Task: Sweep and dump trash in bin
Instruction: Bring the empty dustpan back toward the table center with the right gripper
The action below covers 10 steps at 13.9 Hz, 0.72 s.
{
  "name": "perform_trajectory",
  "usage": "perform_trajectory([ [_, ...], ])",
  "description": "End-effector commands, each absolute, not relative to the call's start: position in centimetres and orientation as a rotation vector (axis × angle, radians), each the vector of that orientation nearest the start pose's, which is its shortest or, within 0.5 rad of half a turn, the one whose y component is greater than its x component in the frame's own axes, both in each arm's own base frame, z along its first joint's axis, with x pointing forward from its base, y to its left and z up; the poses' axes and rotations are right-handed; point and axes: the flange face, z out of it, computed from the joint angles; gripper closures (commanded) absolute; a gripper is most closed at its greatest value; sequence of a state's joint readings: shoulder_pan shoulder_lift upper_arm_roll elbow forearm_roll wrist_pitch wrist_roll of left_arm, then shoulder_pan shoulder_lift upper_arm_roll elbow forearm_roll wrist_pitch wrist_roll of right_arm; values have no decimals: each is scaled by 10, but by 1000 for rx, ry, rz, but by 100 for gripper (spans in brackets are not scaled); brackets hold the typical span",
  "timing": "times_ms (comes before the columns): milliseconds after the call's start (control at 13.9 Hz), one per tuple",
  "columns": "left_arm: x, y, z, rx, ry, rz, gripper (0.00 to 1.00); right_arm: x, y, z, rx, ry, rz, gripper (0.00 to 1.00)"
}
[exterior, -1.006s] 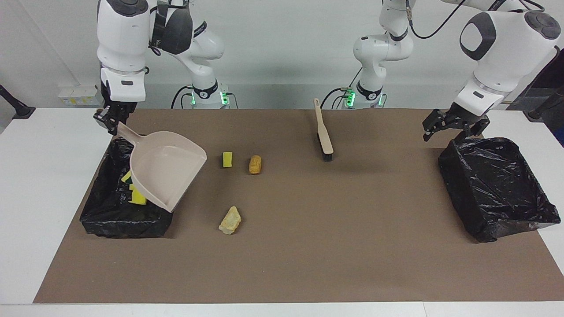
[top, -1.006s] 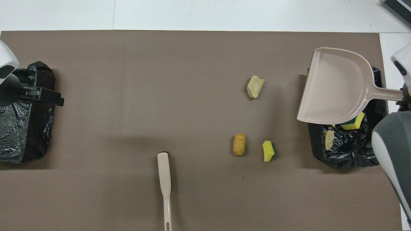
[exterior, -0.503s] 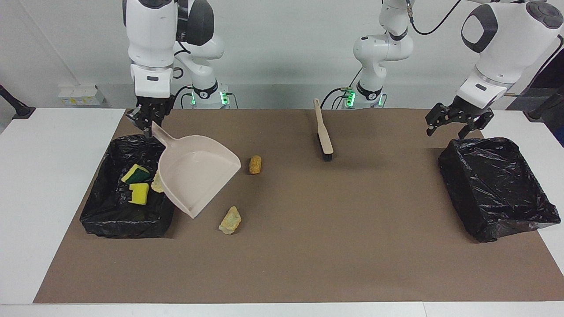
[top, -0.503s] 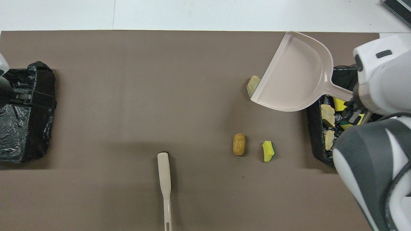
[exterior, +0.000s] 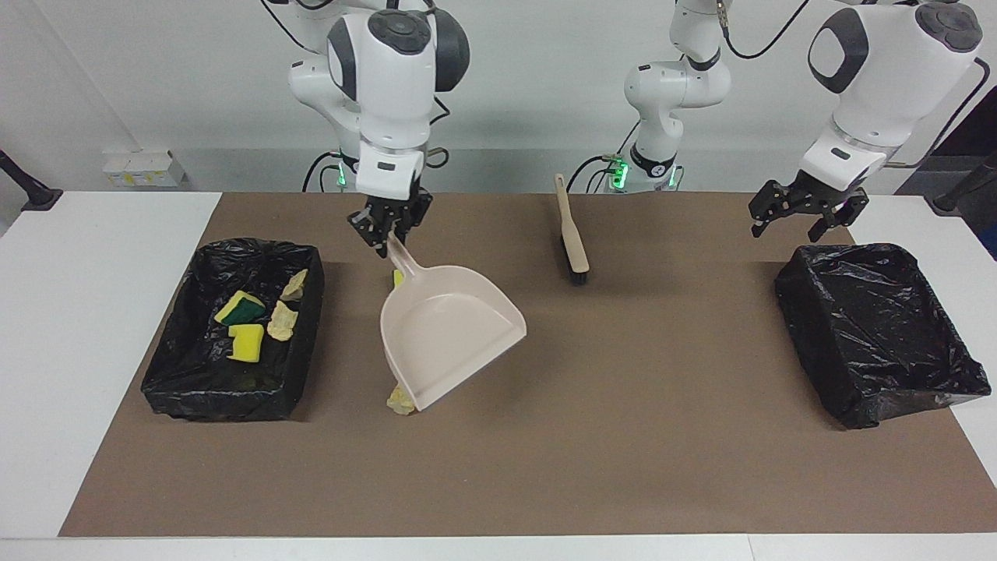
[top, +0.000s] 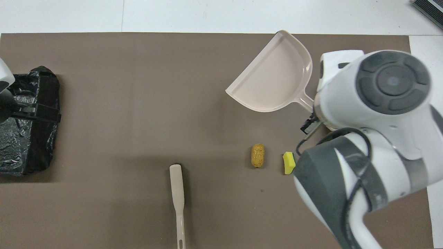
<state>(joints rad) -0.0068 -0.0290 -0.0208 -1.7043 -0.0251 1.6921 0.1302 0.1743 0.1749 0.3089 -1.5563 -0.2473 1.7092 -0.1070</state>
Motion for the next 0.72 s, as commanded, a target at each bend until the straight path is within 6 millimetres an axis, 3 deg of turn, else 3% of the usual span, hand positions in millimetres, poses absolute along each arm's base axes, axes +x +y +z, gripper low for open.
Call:
perform_trajectory([
  [0,547,-9,601,-3138,225,-82,0,576,318,533,-3176,-693,-80,100],
  [215,547,-5,607,-3137,213,-102,0,575,380,512,-3145,-414,-111,100],
  [503,547,-7,607,-3137,218,-102,0,559,456,461,-3129,-135,-91,100],
  [646,547,-7,608,-3137,215,-104,0,557,480,437,-3106,-49,-89,100],
])
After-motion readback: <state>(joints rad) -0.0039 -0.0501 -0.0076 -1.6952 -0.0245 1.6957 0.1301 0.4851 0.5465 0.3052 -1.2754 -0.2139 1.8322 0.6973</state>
